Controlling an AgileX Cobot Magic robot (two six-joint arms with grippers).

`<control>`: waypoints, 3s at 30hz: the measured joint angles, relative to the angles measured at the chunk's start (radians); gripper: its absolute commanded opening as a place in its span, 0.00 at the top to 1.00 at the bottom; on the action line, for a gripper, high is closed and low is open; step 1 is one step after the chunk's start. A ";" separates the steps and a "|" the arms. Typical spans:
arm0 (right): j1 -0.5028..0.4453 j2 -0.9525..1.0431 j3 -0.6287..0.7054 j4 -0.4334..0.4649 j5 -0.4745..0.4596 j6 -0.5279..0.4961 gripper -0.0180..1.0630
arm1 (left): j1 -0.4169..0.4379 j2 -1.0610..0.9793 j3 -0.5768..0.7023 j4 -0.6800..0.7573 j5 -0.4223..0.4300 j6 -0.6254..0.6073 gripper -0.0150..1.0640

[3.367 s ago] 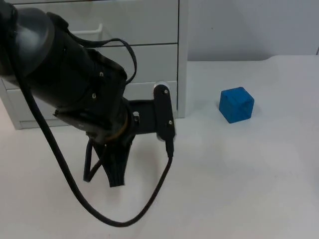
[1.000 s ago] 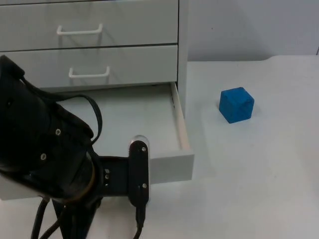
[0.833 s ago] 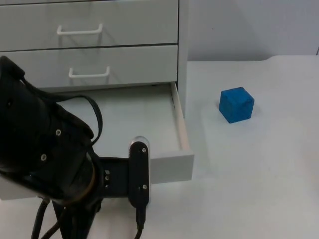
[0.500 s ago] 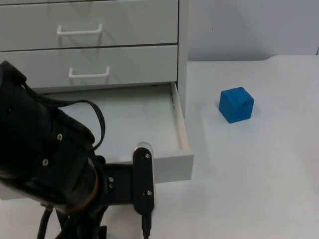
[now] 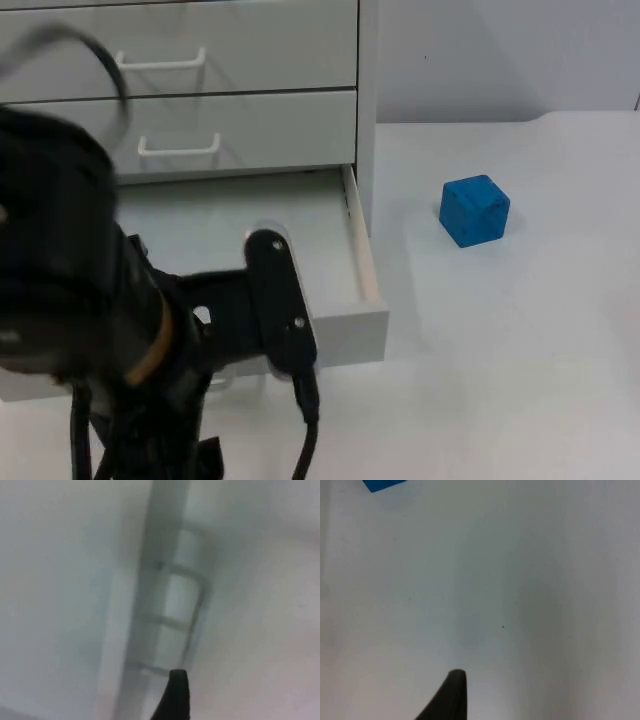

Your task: Open the drawer with the left hand, place the block into the drawer with the right hand, then close the drawer with the left hand.

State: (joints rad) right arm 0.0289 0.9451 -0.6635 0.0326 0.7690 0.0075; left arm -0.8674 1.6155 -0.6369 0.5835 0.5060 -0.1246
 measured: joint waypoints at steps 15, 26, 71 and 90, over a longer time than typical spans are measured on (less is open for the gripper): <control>0.000 0.000 0.000 0.000 0.015 0.000 0.01 | 0.312 -0.211 0.002 -0.634 0.023 0.252 0.29; 0.000 0.000 0.000 0.000 0.015 0.000 0.01 | 0.766 -0.373 0.002 -0.768 0.049 0.189 0.29; 0.000 0.160 -0.086 0.043 0.052 -0.008 0.01 | 0.913 -1.209 0.152 -0.669 0.339 0.177 0.01; 0.339 0.973 -0.685 -0.246 -0.078 0.177 0.01 | 0.913 -1.216 0.152 -0.667 0.333 0.177 0.01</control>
State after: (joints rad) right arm 0.3679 1.9181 -1.3482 -0.2139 0.6912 0.1843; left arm 0.0455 0.3996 -0.4851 -0.0830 0.8388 0.0527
